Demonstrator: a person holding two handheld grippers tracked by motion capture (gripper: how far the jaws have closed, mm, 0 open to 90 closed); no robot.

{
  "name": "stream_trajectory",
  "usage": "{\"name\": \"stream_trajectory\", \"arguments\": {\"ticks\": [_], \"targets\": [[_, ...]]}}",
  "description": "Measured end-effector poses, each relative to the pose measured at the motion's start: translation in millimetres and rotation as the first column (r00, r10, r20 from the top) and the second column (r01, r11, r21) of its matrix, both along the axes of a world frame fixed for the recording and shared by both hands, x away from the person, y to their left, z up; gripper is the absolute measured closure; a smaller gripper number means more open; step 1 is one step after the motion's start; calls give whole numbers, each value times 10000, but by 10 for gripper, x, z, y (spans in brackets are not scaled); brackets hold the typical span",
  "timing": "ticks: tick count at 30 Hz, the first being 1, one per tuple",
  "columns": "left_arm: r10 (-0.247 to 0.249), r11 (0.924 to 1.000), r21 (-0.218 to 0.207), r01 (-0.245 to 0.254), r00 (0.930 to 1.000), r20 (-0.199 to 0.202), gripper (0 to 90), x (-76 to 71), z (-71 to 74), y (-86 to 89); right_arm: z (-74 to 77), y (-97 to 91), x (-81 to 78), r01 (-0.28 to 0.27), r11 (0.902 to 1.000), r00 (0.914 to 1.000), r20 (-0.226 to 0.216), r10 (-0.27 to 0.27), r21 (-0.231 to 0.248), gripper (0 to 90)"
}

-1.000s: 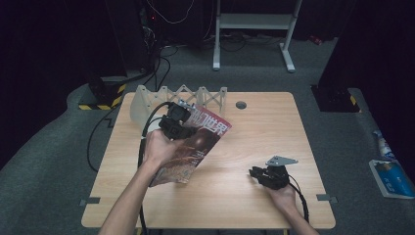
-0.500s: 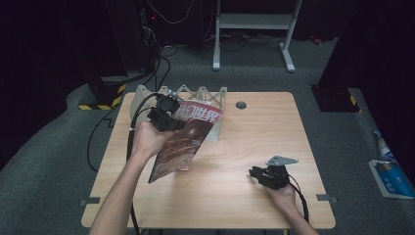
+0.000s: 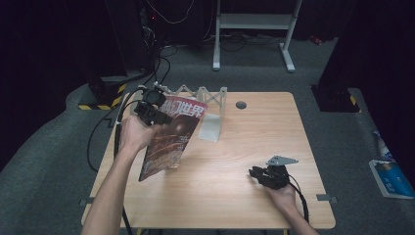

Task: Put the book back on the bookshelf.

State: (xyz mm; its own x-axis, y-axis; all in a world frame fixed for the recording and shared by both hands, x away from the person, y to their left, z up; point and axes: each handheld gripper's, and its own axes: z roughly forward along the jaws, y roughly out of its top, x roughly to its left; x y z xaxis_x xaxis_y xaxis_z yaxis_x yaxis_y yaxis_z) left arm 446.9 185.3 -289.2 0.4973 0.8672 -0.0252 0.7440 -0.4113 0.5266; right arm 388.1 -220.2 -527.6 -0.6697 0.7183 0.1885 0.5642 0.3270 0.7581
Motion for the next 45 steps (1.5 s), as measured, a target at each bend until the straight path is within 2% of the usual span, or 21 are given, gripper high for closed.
{"name": "stream_trajectory", "arguments": {"ticks": [4, 9, 15, 20, 31, 39, 45], "targets": [[216, 9998, -46, -216, 9998, -52, 827, 26, 0, 61, -1, 1, -2, -4, 10000, 10000, 40, 4, -18, 701], [459, 9989, -2, -459, 9988, -151, 827, 65, 7, 136, -4, 37, -26, -65, 9993, 9989, 469, 83, -381, 687], [737, 9973, 10, -737, 9971, -196, 827, 110, 34, 191, -6, 66, -45, -73, 9976, 9969, 774, 126, -683, 673], [896, 9960, 2, -896, 9958, -202, 827, 156, 77, 235, -14, 100, -67, -159, 9947, 9927, 1176, 279, -1017, 653], [1261, 9920, 26, -1261, 9914, -348, 827, 252, 113, 323, -15, 110, -78, -184, 9932, 9911, 1288, 333, -1149, 649], [1775, 9840, -134, -1778, 9839, -190, 831, 293, 112, 433, -17, 112, -80, -192, 9929, 9906, 1326, 348, -1175, 648], [2265, 9731, -449, -2258, 9740, 108, 833, 291, 143, 579, -17, 115, -84, -186, 9928, 9903, 1346, 345, -1179, 647]]}}
